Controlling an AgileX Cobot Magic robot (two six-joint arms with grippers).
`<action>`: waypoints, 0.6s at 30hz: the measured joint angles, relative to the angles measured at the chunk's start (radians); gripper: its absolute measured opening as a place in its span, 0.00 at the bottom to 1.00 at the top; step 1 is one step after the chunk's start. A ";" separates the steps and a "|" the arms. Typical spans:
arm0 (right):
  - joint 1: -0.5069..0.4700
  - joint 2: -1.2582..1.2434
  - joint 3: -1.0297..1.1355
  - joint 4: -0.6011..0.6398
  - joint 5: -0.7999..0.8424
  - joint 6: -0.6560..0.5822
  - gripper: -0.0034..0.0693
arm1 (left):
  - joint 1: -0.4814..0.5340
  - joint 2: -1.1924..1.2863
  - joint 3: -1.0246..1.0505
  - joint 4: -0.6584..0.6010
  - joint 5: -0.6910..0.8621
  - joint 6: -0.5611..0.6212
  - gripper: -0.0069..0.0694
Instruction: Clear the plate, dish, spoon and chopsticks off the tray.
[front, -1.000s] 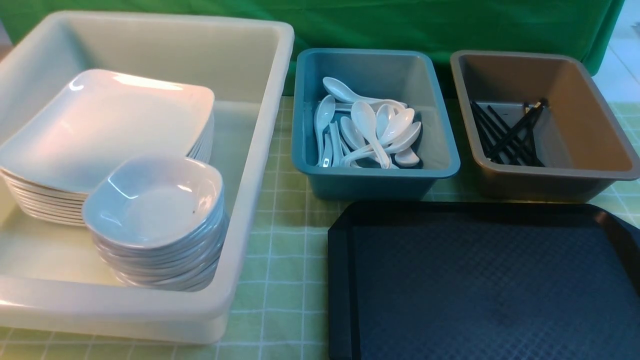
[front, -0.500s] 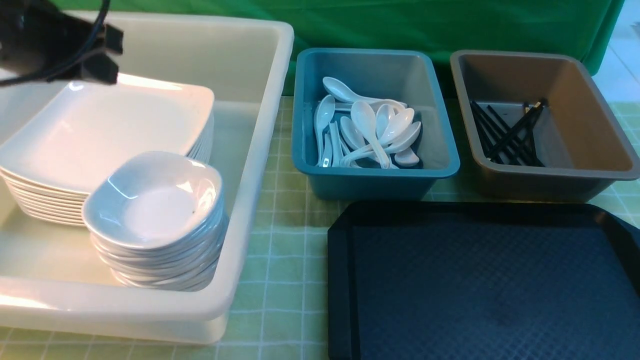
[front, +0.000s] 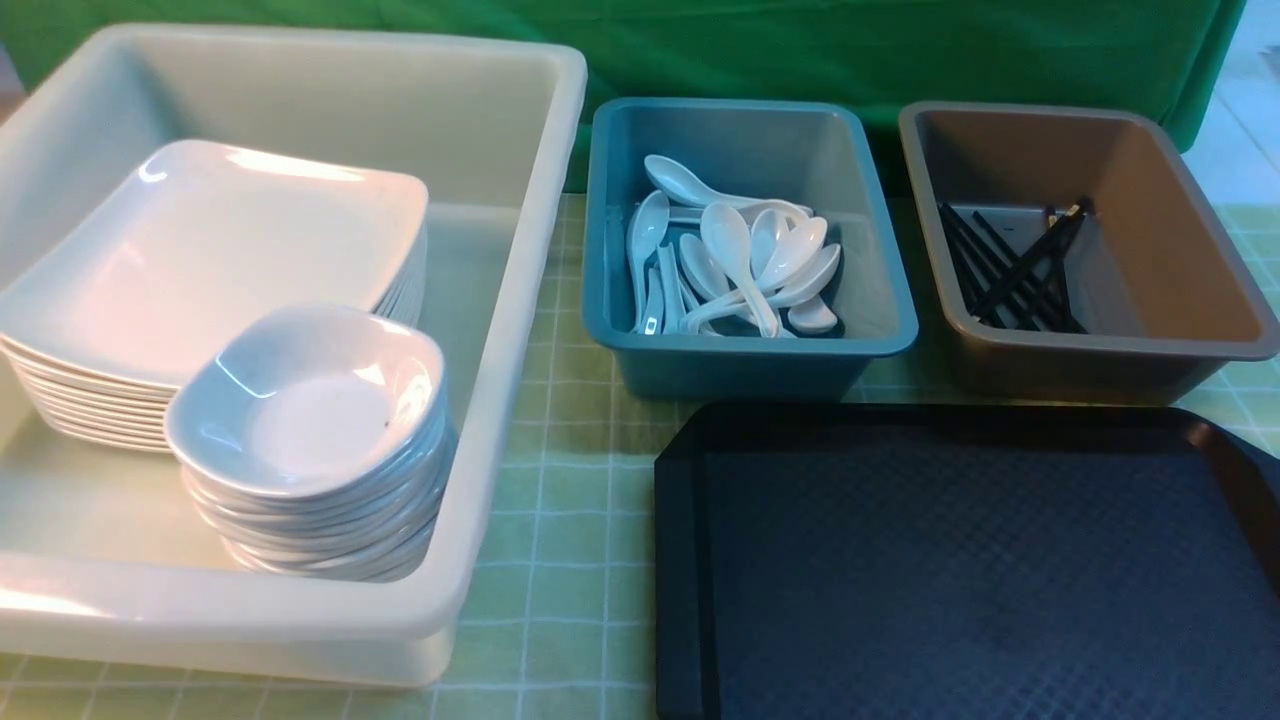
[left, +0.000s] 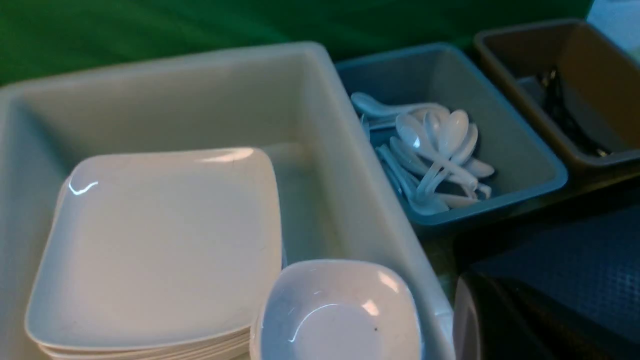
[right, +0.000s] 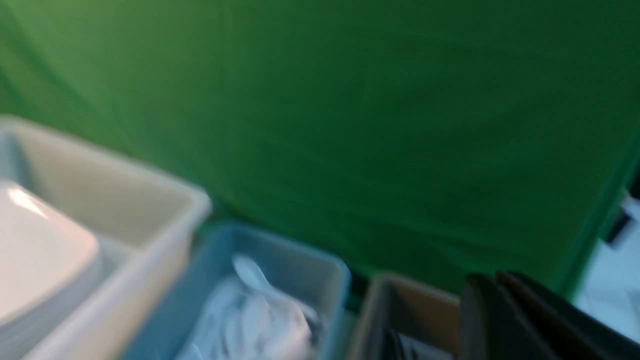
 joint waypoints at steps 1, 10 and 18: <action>0.000 -0.070 0.127 -0.058 -0.121 0.066 0.05 | -0.001 -0.052 0.039 -0.011 -0.022 -0.010 0.07; 0.000 -0.518 0.794 -0.542 -0.547 0.526 0.05 | -0.001 -0.338 0.349 -0.045 -0.129 -0.037 0.07; 0.000 -0.634 0.900 -0.565 -0.574 0.578 0.06 | -0.001 -0.407 0.508 -0.079 -0.155 -0.041 0.07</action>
